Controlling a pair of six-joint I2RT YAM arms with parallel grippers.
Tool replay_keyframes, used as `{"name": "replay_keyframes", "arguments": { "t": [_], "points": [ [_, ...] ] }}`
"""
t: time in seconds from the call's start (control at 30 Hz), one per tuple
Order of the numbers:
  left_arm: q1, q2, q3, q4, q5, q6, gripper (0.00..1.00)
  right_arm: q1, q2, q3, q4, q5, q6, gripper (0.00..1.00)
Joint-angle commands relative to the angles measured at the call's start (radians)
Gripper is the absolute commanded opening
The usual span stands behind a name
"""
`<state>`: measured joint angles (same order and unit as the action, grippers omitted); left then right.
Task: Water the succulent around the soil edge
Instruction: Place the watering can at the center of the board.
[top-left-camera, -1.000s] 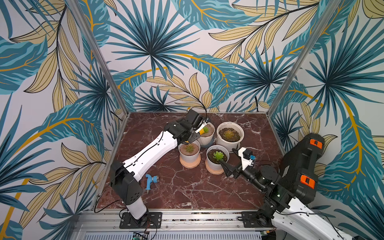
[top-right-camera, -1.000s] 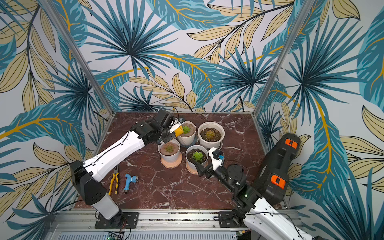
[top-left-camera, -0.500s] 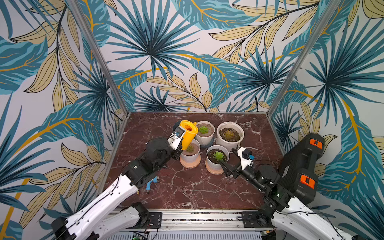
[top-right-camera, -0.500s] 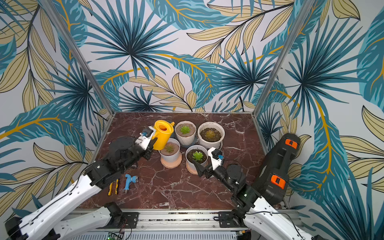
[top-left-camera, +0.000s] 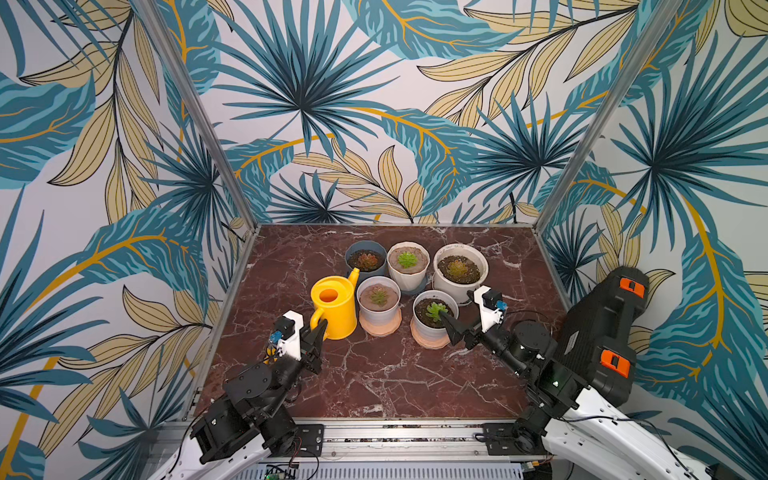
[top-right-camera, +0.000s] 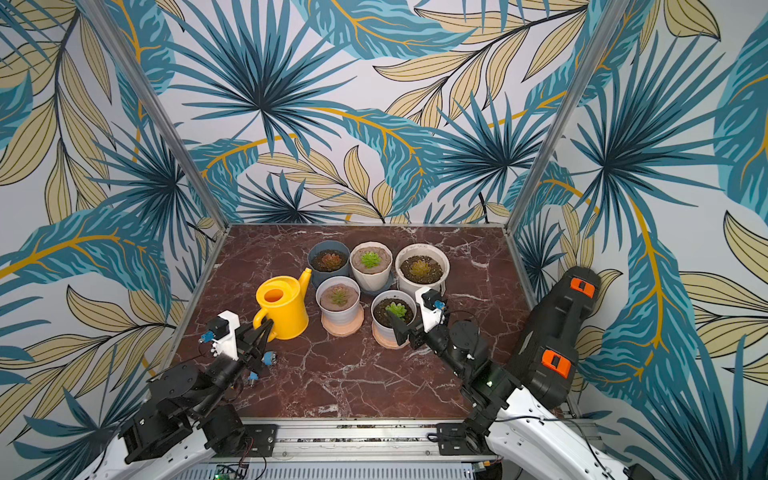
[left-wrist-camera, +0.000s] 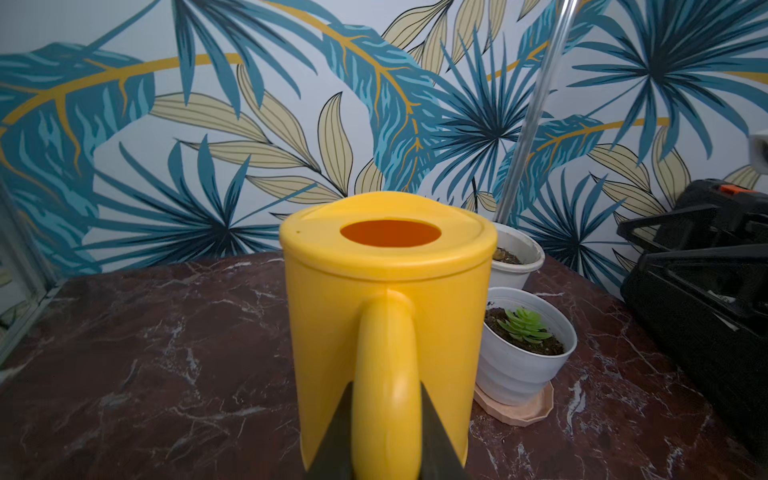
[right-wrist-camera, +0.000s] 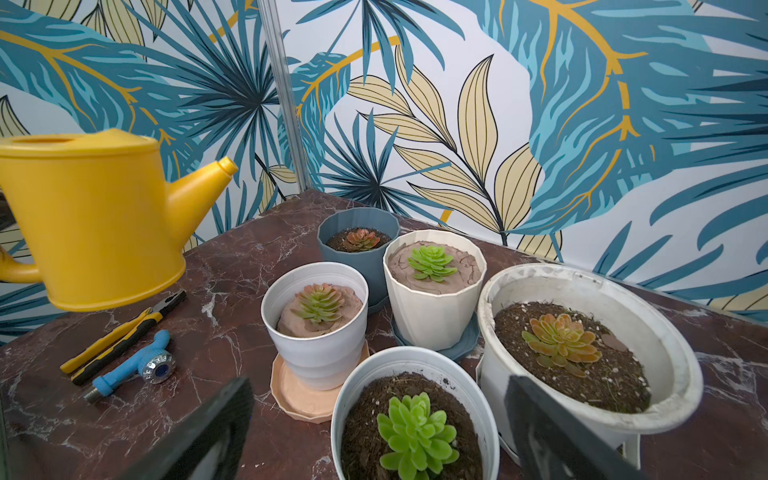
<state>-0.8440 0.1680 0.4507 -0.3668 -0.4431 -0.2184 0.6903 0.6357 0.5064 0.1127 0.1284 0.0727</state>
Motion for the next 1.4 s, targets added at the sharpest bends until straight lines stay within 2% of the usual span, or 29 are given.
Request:
{"name": "replay_keyframes", "arguments": {
  "t": [0.0, 0.17, 0.3, 0.4, 0.53, 0.6, 0.7, 0.93, 1.0, 1.13, 1.23, 1.37],
  "points": [
    [-0.004, 0.051, -0.073, -0.021, -0.141, -0.175, 0.00, 0.005, 0.001, 0.029, -0.060, 0.048, 0.054, 0.99],
    [-0.005, 0.321, -0.070, -0.021, -0.239, -0.415, 0.00, 0.005, 0.003, 0.060, -0.143, 0.078, 0.109, 0.99],
    [-0.012, 0.460, -0.110, 0.095, -0.217, -0.503, 0.00, 0.005, -0.010, 0.068, -0.195, 0.091, 0.129, 0.99],
    [-0.045, 0.511, -0.131, 0.149, -0.266, -0.554, 0.00, 0.005, -0.011, 0.075, -0.226, 0.096, 0.137, 1.00],
    [-0.133, 0.562, -0.138, 0.170, -0.388, -0.562, 0.00, 0.005, -0.003, 0.088, -0.263, 0.103, 0.143, 0.99],
    [-0.166, 0.589, -0.136, 0.166, -0.412, -0.586, 0.00, 0.005, 0.004, 0.099, -0.283, 0.109, 0.140, 1.00],
    [-0.226, 0.634, -0.136, 0.146, -0.438, -0.659, 0.11, 0.006, 0.013, 0.119, -0.311, 0.124, 0.138, 1.00],
    [-0.463, 0.727, -0.063, -0.152, -0.706, -0.913, 0.15, 0.005, 0.018, 0.114, -0.321, 0.111, 0.156, 0.99],
    [-0.487, 0.752, -0.054, -0.165, -0.700, -0.921, 0.18, 0.005, 0.016, 0.107, -0.321, 0.111, 0.161, 0.99],
    [-0.510, 0.794, -0.055, -0.147, -0.597, -0.981, 0.35, 0.005, 0.010, 0.101, -0.321, 0.110, 0.165, 1.00],
    [-0.521, 0.807, -0.068, -0.100, -0.519, -1.008, 0.44, 0.005, 0.000, 0.102, -0.364, 0.110, 0.166, 0.99],
    [-0.528, 0.814, -0.070, -0.027, -0.438, -1.006, 0.50, 0.005, -0.005, 0.107, -0.384, 0.112, 0.167, 0.99]
  ]
}}
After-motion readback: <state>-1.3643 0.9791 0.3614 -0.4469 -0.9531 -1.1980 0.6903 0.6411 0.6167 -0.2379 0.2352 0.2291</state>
